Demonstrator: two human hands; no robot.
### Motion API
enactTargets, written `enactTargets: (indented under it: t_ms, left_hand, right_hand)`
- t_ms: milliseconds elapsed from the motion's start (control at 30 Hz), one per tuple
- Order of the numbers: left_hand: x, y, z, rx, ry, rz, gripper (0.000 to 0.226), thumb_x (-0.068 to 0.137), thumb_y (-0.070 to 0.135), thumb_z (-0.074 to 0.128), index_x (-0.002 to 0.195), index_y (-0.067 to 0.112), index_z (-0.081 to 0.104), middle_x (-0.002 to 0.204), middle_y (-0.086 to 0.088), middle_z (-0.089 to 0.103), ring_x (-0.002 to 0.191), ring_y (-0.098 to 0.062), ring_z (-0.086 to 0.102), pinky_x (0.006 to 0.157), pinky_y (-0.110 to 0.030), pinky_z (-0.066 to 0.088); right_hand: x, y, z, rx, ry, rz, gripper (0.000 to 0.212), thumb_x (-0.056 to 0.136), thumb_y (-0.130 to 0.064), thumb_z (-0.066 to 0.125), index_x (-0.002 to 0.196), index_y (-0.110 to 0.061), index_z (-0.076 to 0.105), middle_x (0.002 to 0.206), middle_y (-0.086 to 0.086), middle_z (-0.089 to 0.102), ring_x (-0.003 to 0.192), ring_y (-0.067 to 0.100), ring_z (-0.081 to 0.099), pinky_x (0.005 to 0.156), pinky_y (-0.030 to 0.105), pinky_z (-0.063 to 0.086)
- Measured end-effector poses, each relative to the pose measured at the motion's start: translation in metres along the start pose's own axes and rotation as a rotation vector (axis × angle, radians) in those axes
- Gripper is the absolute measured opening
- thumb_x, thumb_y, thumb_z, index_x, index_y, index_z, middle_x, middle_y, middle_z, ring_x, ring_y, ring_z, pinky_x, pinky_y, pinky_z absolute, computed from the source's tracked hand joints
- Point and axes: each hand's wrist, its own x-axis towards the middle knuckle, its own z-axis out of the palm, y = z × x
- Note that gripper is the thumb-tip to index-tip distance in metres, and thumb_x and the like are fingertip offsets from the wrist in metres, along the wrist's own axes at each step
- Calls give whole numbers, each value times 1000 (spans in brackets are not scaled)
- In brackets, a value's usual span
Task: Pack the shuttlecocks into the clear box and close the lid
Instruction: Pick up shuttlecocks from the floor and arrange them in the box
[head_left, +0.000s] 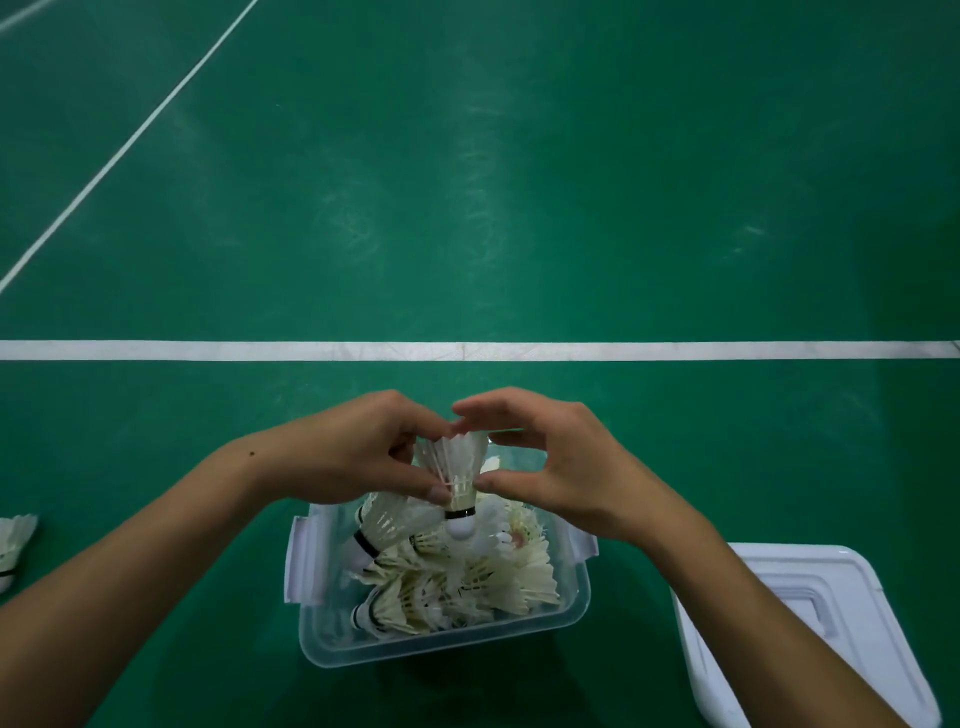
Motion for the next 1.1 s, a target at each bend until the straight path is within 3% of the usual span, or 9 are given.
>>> enactTargets:
  t_ms: [100, 200, 267, 333, 533, 667, 867, 1000, 1100]
  left_hand:
    - [0, -2, -4, -47, 82, -10, 35, 82, 43, 85, 116, 38, 77, 59, 1, 36, 57, -17, 32, 55, -35, 27]
    - [-4, -3, 4, -100, 146, -2, 38, 81, 36, 87, 115, 42, 70, 63, 7, 49, 57, -14, 36, 55, -33, 32]
    - [-9, -3, 12, -160, 251, -2, 48, 79, 32, 88, 120, 41, 65, 96, 14, 73, 57, -14, 43, 54, -31, 44]
    - [-18, -4, 17, -203, 392, -4, 54, 76, 30, 87, 124, 35, 65, 126, 18, 71, 58, -13, 50, 59, -29, 54]
    - [-49, -29, 35, -191, 603, -51, 23, 70, 39, 86, 91, 30, 79, 60, -3, 65, 52, -17, 51, 53, -30, 43]
    - [-59, -37, 46, -260, 625, -64, 17, 72, 38, 85, 86, 29, 80, 71, -10, 74, 66, -42, 63, 61, -46, 56]
    - [-61, -31, 54, -140, 590, -16, 16, 77, 44, 80, 86, 30, 79, 81, 7, 78, 72, -14, 72, 69, -36, 60]
    - [-61, -30, 56, 36, 528, 51, 32, 70, 53, 87, 90, 32, 76, 87, 17, 72, 76, -13, 68, 66, -23, 55]
    - [-57, -37, 60, 142, 498, 83, 15, 81, 46, 83, 88, 35, 75, 90, 17, 69, 80, -10, 67, 69, -30, 57]
  right_hand:
    - [0, 6, 3, 3, 82, -17, 57, 82, -16, 90, 134, -21, 67, 120, -10, 73, 113, 5, 69, 102, 29, 57]
    - [-6, 8, 5, -23, 126, -61, 52, 81, -20, 91, 129, -23, 70, 113, -11, 75, 107, 5, 71, 98, 27, 59]
    - [-17, 9, 4, -27, 186, -58, 46, 81, -22, 90, 124, -21, 72, 109, -12, 76, 103, 2, 72, 96, 24, 58]
    - [-35, 14, 1, -21, 299, 1, 38, 82, -23, 88, 117, -24, 73, 107, -16, 77, 100, 1, 73, 94, 22, 58]
    - [-90, 32, 10, -128, 456, 218, 32, 82, -23, 88, 103, -39, 70, 92, -23, 74, 84, 2, 74, 78, 18, 60]
    - [-96, 38, 32, -224, 397, 285, 26, 85, -33, 84, 109, -30, 73, 90, -21, 73, 82, 2, 71, 70, 24, 60]
    - [-76, 31, 61, -264, 293, 263, 28, 90, -34, 81, 116, -28, 73, 99, -20, 75, 90, -8, 69, 83, 17, 58]
    - [-59, 34, 67, -241, 272, 350, 28, 91, -32, 81, 116, -24, 74, 98, -15, 76, 91, -3, 70, 88, 24, 61]
    - [-50, 40, 63, -223, 205, 447, 31, 89, -35, 83, 116, -21, 75, 95, -11, 75, 87, 0, 70, 83, 22, 60]
